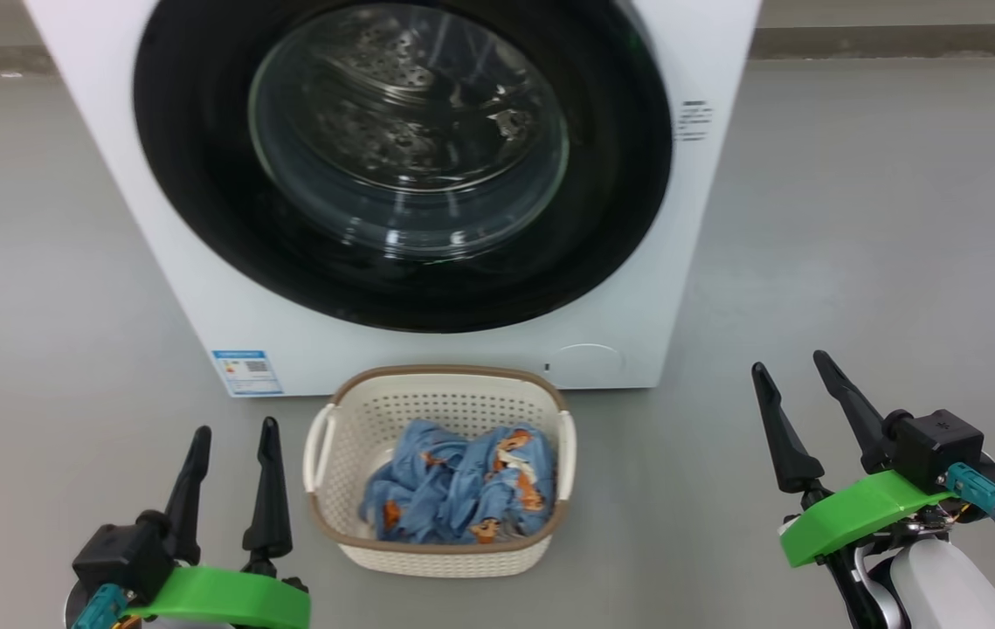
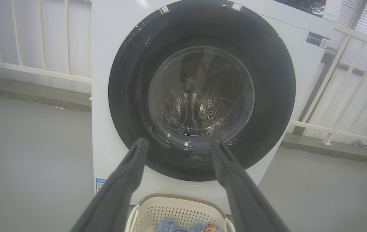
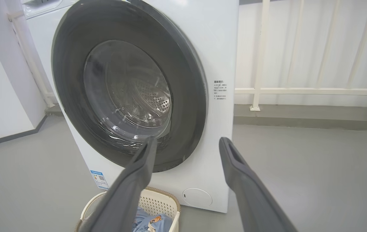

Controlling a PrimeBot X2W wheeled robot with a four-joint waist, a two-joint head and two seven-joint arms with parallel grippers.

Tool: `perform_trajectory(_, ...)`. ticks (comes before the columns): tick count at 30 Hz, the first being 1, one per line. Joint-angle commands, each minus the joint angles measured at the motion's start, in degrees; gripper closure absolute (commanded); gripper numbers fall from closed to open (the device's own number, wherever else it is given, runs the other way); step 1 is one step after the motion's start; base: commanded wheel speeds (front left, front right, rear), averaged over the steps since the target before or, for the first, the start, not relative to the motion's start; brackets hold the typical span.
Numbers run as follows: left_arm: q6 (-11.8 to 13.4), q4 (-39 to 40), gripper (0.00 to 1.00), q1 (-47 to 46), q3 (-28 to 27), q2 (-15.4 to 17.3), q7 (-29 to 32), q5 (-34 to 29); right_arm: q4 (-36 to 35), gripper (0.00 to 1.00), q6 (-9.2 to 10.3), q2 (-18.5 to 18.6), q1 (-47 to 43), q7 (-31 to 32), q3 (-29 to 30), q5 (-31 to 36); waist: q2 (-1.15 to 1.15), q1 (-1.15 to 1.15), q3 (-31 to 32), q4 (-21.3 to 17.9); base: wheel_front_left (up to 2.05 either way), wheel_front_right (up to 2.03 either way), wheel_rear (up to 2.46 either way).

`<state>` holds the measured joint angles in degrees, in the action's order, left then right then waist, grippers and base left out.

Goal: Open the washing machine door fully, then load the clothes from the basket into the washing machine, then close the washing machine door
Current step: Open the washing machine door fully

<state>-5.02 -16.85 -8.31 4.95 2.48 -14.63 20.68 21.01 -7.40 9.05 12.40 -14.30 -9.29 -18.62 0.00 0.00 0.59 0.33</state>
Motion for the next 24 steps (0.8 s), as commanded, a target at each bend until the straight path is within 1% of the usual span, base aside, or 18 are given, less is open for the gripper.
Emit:
perform_trajectory(1,-0.2,1.7,0.0,-1.7,-1.9,0.5,-0.4,0.3,-1.2,0.0,-0.09,0.3,2.0,-0.7,-1.1,-0.5,0.0,0.0,0.0,0.0,0.94,0.94,-1.89)
perform_trajectory(6,-0.4,1.6,0.0,-1.5,-1.9,0.4,-0.4,0.5,-1.1,0.0,-0.09,0.3,1.9,-0.7,-1.0,-0.6,0.0,0.0,-0.1,-0.1,0.71,0.71,-1.41)
perform_trajectory(10,-0.5,1.5,0.0,-1.5,-1.9,0.4,-0.4,0.6,-1.0,0.0,-0.09,0.3,1.9,-0.7,-1.1,-0.7,0.0,0.0,-0.2,-0.2,0.35,0.35,-0.7)
perform_trajectory(24,-0.5,1.3,0.0,-1.7,-1.9,0.4,-0.4,0.4,-0.8,0.0,-0.09,0.2,1.9,-0.7,-1.1,-0.7,0.0,0.0,-0.1,-0.2,0.02,0.02,-0.03)
